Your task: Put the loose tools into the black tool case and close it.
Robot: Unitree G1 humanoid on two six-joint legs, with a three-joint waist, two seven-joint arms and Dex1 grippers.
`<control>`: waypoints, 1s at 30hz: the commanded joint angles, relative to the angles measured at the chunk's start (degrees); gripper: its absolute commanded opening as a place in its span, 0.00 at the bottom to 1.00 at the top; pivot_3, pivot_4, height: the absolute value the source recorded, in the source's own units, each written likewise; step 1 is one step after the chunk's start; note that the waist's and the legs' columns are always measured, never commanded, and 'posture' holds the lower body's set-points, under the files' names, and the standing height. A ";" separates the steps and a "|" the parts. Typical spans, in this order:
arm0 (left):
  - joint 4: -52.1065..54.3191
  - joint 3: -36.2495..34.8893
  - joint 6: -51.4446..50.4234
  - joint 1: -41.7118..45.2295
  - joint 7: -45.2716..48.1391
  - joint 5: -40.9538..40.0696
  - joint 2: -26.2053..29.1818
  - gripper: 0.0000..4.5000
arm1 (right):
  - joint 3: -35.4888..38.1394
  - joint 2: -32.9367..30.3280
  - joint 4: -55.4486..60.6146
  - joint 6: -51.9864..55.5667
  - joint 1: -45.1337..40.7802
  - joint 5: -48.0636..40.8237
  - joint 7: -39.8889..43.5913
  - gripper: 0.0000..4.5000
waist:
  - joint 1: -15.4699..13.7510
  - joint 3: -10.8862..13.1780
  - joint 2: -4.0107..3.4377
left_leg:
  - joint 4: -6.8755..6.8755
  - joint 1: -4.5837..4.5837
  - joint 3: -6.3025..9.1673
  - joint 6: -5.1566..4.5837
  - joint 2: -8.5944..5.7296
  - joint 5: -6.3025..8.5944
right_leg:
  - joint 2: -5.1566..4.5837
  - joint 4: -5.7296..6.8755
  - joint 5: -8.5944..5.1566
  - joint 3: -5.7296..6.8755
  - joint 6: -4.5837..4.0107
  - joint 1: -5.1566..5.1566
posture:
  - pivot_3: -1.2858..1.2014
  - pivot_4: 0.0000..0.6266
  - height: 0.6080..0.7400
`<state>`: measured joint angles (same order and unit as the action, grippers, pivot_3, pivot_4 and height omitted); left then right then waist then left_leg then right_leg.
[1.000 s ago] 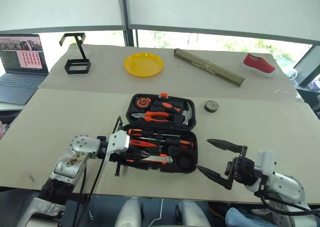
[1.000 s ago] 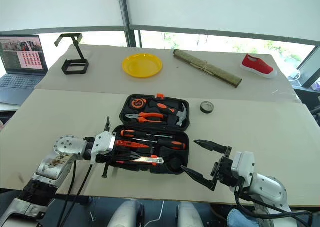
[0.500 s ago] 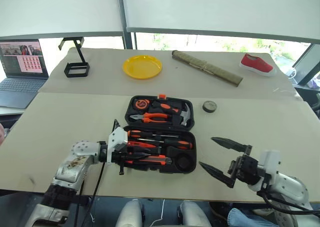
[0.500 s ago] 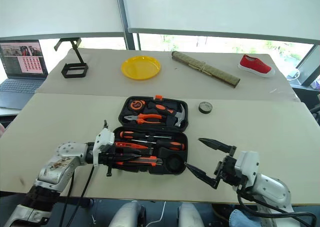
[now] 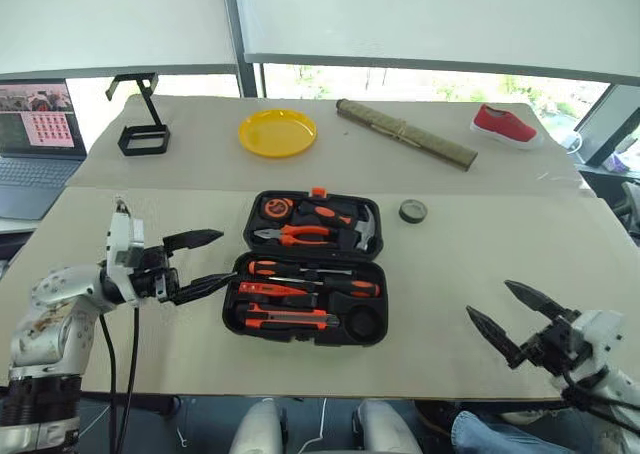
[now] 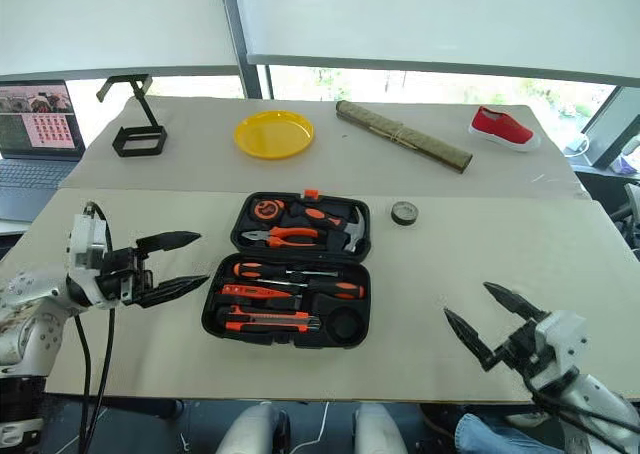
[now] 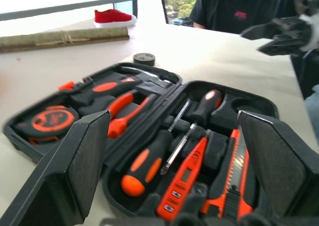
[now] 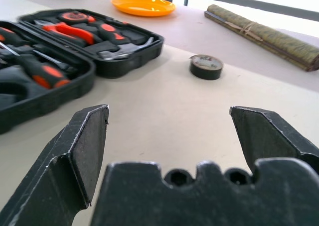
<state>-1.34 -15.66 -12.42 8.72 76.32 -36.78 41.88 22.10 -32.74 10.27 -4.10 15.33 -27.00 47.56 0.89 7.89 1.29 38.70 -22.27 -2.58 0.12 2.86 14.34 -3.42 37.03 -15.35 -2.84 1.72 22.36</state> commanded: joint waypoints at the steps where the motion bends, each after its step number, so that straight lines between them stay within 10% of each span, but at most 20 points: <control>1: 0.10 -2.21 1.31 2.02 -0.60 -1.60 -0.68 0.98 | -6.28 -10.78 3.23 19.60 -15.35 3.07 -4.32 1.00 | 0.39 0.08 -0.05 | 0.00 0.01 -0.10 0.00 0.00 0.00 | 0.01 0.02 0.00 -0.15 0.00 0.09 | 0.52 0.24 1.00; 13: 0.37 0.43 1.80 2.64 -0.64 -0.19 -2.45 0.98 | -40.14 -11.01 -22.15 47.99 -63.46 19.18 -1.13 1.00 | -0.25 0.12 0.03 | 0.08 -1.54 -0.24 -0.03 -0.06 -0.01 | 0.07 0.13 0.08 -0.45 0.06 1.71 | 0.52 0.24 1.00; 27: 3.45 -0.36 2.70 -1.95 -0.26 0.09 -1.91 0.98 | -45.48 -1.31 -51.13 34.15 -75.24 31.57 1.24 1.00 | 0.35 0.13 0.02 | 0.13 -1.74 -0.37 -0.04 -0.04 -0.01 | 0.05 0.14 0.14 -0.49 0.12 1.94 | 0.52 0.24 1.00; 30: 2.82 0.00 2.88 -1.18 -0.08 0.27 -1.87 1.00 | -45.03 0.89 -57.47 30.59 -77.52 33.07 0.98 0.84 | 0.38 0.13 0.02 | 0.14 -1.70 -0.39 -0.04 -0.04 -0.01 | 0.05 0.15 0.15 -0.50 0.13 1.92 | 0.52 0.24 1.00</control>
<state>0.55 -14.77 -10.39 6.72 75.86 -36.11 39.16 -23.96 -32.40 -44.22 29.42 -60.55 4.56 49.34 1.26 8.02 1.32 38.84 -23.97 -2.98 0.08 2.82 14.33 -3.37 37.19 -15.20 -3.34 1.84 24.28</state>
